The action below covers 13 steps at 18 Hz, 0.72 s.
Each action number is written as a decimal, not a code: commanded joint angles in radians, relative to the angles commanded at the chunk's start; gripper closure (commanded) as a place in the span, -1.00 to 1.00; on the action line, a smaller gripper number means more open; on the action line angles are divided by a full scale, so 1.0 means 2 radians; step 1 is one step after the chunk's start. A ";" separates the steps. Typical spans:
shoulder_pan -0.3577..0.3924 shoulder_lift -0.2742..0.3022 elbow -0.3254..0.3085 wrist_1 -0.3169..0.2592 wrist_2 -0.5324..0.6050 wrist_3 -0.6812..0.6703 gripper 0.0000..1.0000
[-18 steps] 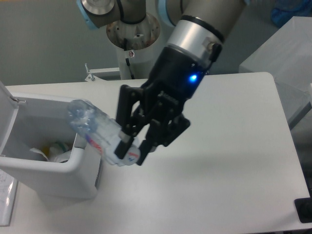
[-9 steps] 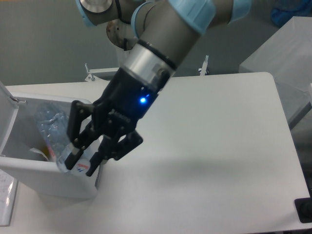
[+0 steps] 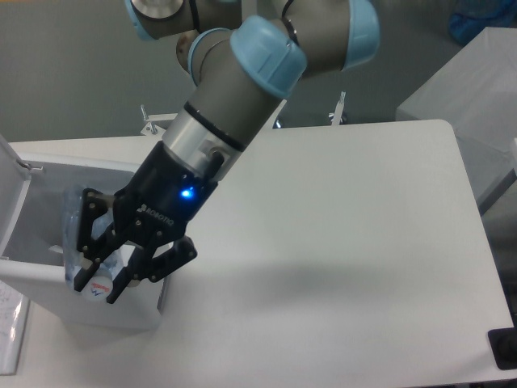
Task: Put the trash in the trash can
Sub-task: 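Lower the bottle into the bin and open the gripper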
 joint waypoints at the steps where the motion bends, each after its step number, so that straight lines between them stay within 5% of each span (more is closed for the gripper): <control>1: 0.000 0.000 -0.001 0.000 0.002 0.005 0.29; 4: 0.000 0.002 -0.002 -0.001 0.002 0.041 -0.79; 5: 0.000 0.003 -0.001 -0.002 0.002 0.043 -1.00; 13: 0.017 0.008 0.005 -0.002 0.002 0.046 -1.00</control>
